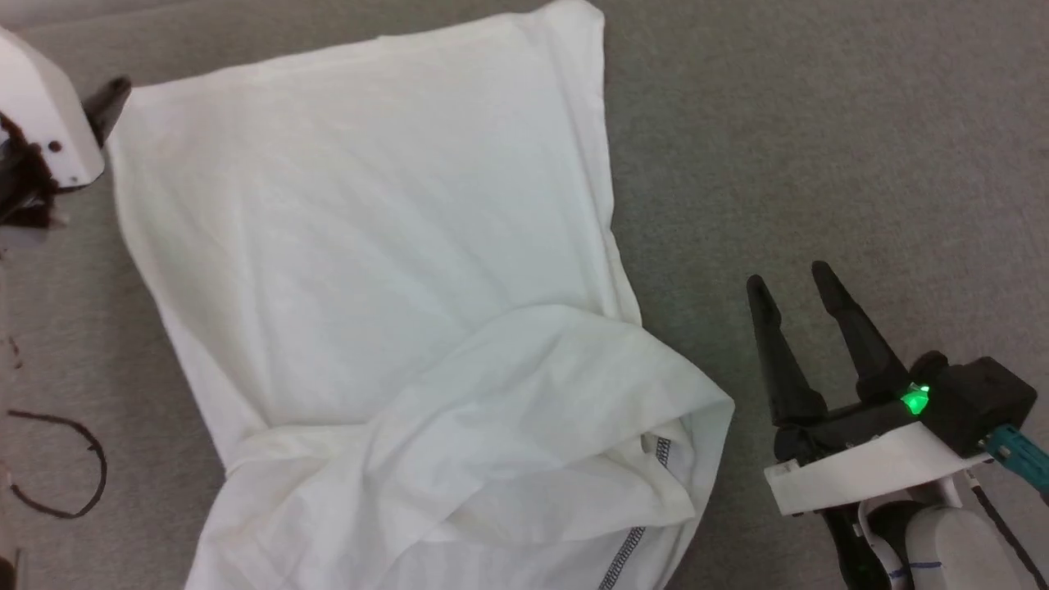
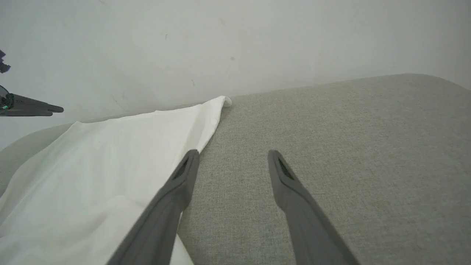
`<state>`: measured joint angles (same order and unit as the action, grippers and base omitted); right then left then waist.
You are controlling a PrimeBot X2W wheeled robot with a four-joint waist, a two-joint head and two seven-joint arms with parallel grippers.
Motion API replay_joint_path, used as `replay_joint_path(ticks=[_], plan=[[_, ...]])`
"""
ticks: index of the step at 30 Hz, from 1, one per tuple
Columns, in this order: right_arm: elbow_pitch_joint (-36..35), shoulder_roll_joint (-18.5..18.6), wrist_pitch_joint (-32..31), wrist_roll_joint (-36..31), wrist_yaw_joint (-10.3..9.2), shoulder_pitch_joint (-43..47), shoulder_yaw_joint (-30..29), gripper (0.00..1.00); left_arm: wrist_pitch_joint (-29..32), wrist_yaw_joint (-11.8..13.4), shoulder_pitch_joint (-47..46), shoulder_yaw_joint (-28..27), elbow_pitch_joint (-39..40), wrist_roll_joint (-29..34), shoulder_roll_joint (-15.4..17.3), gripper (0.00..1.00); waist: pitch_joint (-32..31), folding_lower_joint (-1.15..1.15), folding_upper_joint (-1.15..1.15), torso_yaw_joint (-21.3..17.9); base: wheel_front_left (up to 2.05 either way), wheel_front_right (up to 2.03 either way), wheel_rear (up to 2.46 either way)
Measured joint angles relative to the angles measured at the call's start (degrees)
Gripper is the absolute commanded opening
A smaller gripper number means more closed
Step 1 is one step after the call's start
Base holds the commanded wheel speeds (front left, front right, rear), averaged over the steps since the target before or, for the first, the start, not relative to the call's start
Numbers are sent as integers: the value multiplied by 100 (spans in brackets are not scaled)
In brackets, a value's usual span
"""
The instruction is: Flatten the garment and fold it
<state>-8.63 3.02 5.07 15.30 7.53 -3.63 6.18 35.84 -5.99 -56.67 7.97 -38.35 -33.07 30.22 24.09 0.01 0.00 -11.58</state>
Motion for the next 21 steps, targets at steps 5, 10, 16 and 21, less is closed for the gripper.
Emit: replay_joint_path(ticks=[5, 10, 16, 21], plan=[[186, -2, 156, 135, 0, -116, 178, 100, 611, 149, -36, 40, -385, -12, 250, 100, 350, 0, 0, -286, 0, 0, 0], [355, -1, 261, 231, 0, -201, 294, 100, 901, 256, -116, -5, -419, -22, 505, 100, 598, -2, 0, -548, 0, 0, 0], [466, 3, 270, 243, 0, -209, 263, 100, 1461, 335, -230, -134, -327, -287, 610, 18, 753, -3, 0, -692, 0, 0, 0], [483, 1, 248, 248, 0, -291, 227, 100, 1211, 302, -142, -129, -240, -352, 421, 0, 724, -1, 0, -597, 0, 0, 0]])
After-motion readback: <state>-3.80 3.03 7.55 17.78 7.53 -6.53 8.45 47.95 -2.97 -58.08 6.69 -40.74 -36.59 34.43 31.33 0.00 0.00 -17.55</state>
